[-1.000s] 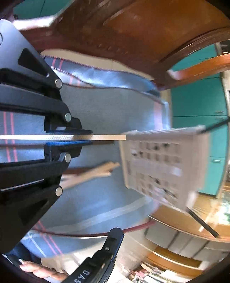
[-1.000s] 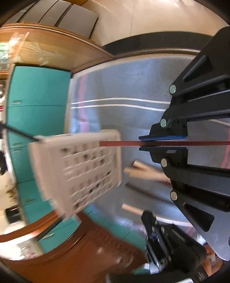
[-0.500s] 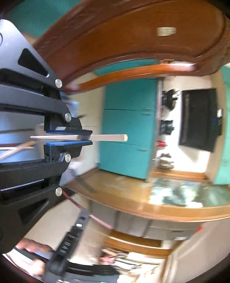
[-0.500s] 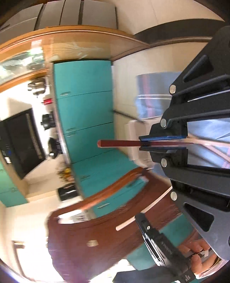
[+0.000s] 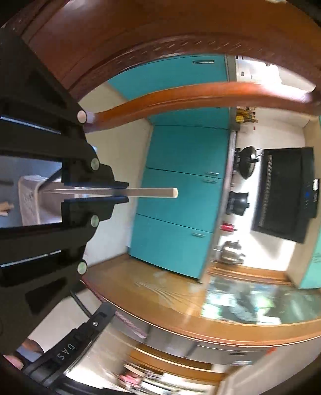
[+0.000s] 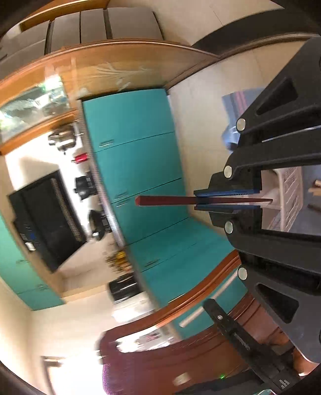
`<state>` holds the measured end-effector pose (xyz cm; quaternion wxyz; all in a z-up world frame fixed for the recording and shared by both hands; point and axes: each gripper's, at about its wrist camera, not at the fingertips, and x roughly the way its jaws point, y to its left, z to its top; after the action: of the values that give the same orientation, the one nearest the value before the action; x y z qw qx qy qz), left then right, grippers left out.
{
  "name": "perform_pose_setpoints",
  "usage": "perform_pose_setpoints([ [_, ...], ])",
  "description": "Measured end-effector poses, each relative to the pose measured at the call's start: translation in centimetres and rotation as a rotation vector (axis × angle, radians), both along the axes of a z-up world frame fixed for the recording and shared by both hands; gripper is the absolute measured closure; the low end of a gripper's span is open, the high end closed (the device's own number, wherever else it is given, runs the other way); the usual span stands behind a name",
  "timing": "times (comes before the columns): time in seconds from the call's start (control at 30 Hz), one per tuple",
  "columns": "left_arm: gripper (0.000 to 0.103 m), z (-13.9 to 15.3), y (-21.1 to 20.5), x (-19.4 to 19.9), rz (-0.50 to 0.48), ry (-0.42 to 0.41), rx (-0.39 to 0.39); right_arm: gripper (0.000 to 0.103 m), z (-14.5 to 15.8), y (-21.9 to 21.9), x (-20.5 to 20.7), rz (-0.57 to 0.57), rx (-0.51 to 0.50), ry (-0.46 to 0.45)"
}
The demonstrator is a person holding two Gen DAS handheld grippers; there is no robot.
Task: Organize utensils
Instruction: 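Lift both held chopsticks upright above the white utensil holder, then open both grippers to drop the chopsticks into the holder, then move the right gripper over a light wooden chopstick while the left gripper moves over a dark brown one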
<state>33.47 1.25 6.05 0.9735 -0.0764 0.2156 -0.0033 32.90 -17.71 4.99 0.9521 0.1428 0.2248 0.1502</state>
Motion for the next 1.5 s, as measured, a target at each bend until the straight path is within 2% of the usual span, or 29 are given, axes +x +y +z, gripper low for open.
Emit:
perform_pose_setpoints([
  [0.2, 0.096, -2.8, -1.0, 0.4, -0.016, 0.039, 0.039, 0.095, -2.6, 2.1, 0.2, 0.015, -0.128, 0.030],
  [0.27, 0.089, -3.3, -0.8, 0.0, -0.020, 0.041, 0.027, 0.083, -2.9, 2.1, -0.3, 0.004, -0.150, 0.033],
  [0.3, 0.087, -3.5, -0.7, -0.5, -0.016, 0.038, 0.028, 0.069, -2.9, 1.8, -0.6, -0.004, -0.155, 0.032],
  [0.33, 0.085, -3.5, -0.4, -1.3, -0.013, 0.034, 0.026, 0.061, -2.8, 1.5, -1.2, -0.016, -0.156, 0.025],
  [0.47, 0.075, -3.2, 1.1, -4.5, -0.020, 0.010, 0.004, 0.060, -1.8, -0.3, -4.7, -0.024, -0.148, -0.016],
  [0.57, 0.071, -3.1, 1.6, -6.5, 0.002, -0.013, 0.030, 0.058, -0.8, -1.5, -8.0, -0.026, -0.148, -0.092],
  [0.63, 0.070, -4.0, 2.1, -7.9, 0.055, -0.013, 0.035, 0.057, -0.6, -2.1, -9.8, -0.015, -0.132, -0.129],
  [0.7, 0.068, -5.9, 2.7, -8.9, 0.104, 0.036, 0.028, 0.057, -1.2, -2.5, -11.3, 0.028, -0.107, -0.136],
  [0.8, 0.067, -10.3, 2.9, -8.7, 0.182, 0.213, 0.070, 0.057, -3.8, -0.9, -11.5, 0.110, -0.176, -0.036],
  [0.83, 0.067, -11.9, 2.8, -8.5, 0.211, 0.280, 0.097, 0.057, -5.8, 0.5, -10.9, 0.129, -0.259, 0.038],
  [0.9, 0.067, -14.0, 2.7, -8.2, 0.219, 0.361, 0.107, 0.057, -10.3, 2.8, -9.2, 0.154, -0.379, 0.175],
  [1.0, 0.061, -14.7, 1.9, -7.8, 0.190, 0.388, 0.120, 0.057, -16.1, 4.8, -6.5, 0.230, -0.379, 0.407],
  [1.03, 0.056, -14.7, 1.5, -7.9, 0.179, 0.383, 0.126, 0.057, -17.2, 5.1, -6.0, 0.243, -0.374, 0.448],
  [1.1, 0.054, -14.7, 1.0, -7.7, 0.162, 0.381, 0.134, 0.057, -19.5, 6.0, -4.8, 0.259, -0.357, 0.537],
  [1.23, 0.053, -15.3, 0.2, -7.2, 0.145, 0.411, 0.148, 0.057, -21.9, 6.6, -3.7, 0.254, -0.312, 0.631],
  [1.33, 0.052, -16.0, 0.2, -7.4, 0.142, 0.435, 0.149, 0.059, -22.1, 7.0, -3.6, 0.246, -0.322, 0.617],
  [1.37, 0.050, -16.2, 0.2, -7.3, 0.140, 0.442, 0.150, 0.066, -22.2, 7.0, -3.7, 0.243, -0.322, 0.614],
  [1.4, 0.050, -16.2, 0.2, -7.3, 0.139, 0.446, 0.150, 0.084, -22.3, 6.9, -3.7, 0.243, -0.324, 0.612],
  [1.43, 0.049, -16.2, 0.4, -7.2, 0.139, 0.448, 0.149, 0.089, -22.4, 7.0, -3.9, 0.255, -0.307, 0.616],
  [1.5, 0.047, -16.5, 0.5, -7.2, 0.135, 0.454, 0.144, 0.089, -22.1, 6.6, -3.5, 0.252, -0.292, 0.626],
])
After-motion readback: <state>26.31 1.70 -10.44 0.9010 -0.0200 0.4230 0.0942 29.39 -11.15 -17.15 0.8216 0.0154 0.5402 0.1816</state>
